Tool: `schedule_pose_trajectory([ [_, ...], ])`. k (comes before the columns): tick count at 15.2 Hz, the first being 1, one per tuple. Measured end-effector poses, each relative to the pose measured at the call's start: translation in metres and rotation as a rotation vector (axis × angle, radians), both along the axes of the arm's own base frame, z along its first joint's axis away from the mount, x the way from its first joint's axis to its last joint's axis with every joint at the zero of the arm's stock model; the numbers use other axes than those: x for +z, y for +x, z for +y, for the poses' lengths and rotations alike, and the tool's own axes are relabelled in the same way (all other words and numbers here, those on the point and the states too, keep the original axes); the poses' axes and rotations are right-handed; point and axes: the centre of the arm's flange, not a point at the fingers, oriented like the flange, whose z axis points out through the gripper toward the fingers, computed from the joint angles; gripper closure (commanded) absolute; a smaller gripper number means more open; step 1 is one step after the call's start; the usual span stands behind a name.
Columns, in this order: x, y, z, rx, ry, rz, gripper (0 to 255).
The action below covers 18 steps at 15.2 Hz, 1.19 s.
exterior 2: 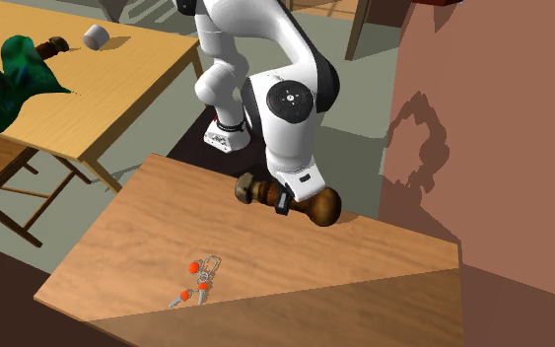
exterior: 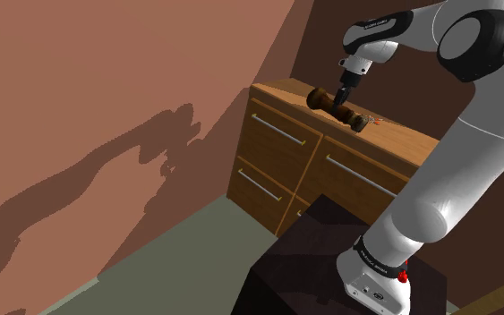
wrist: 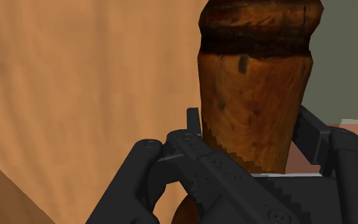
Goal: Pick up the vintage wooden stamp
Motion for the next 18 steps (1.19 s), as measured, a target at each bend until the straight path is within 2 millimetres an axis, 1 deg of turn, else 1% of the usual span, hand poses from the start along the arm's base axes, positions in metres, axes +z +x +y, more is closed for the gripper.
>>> schedule_pose_trajectory([
  [2, 0.000, 0.000, 0.000, 0.001, 0.000, 0.000, 255],
  [4, 0.006, -0.001, 0.001, 0.001, 0.001, 0.002, 255],
  [18, 0.076, 0.000, 0.000, 0.002, 0.001, 0.002, 255],
])
